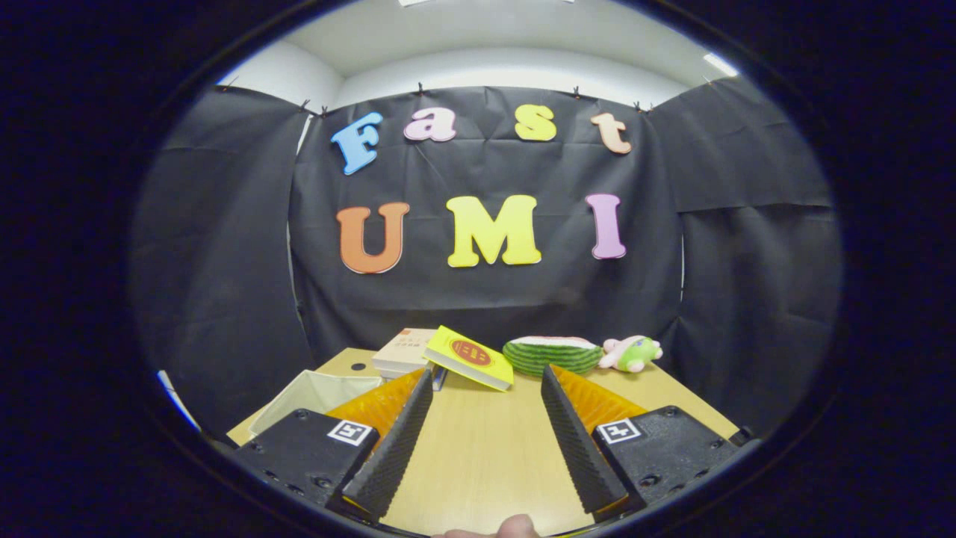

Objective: Open the storage box then place both shoes into the box .Put the left shoe in first, then the right shoe, with the right side of both shoes facing outward in a uniform manner.

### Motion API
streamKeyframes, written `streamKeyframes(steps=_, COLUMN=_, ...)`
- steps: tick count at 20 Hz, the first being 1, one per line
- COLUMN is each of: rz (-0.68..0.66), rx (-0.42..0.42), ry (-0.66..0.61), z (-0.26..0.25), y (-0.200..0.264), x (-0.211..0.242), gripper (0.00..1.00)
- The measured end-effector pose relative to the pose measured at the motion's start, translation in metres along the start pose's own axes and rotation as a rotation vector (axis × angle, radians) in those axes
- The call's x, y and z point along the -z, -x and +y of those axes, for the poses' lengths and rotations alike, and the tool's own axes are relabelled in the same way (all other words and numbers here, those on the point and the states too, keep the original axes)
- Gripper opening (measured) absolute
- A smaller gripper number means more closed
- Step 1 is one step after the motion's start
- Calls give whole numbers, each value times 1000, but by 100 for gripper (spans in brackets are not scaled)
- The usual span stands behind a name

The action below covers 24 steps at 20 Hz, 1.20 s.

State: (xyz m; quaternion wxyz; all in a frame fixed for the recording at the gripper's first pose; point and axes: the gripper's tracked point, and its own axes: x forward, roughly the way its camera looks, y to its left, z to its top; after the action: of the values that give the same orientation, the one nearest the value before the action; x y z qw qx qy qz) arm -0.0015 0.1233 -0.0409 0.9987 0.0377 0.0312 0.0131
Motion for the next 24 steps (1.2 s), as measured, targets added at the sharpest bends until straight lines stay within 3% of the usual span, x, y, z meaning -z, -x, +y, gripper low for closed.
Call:
streamKeyframes(steps=4, rz=-72, rx=14, ry=-55, z=-6, y=12, x=3, gripper=94)
streamKeyframes(steps=10, rz=-98, rx=56, ry=-11, z=-14, y=10, x=14, gripper=94)
streamKeyframes(steps=24, rz=-50, rx=52, ry=-42, z=-21, y=7, x=31, gripper=94)
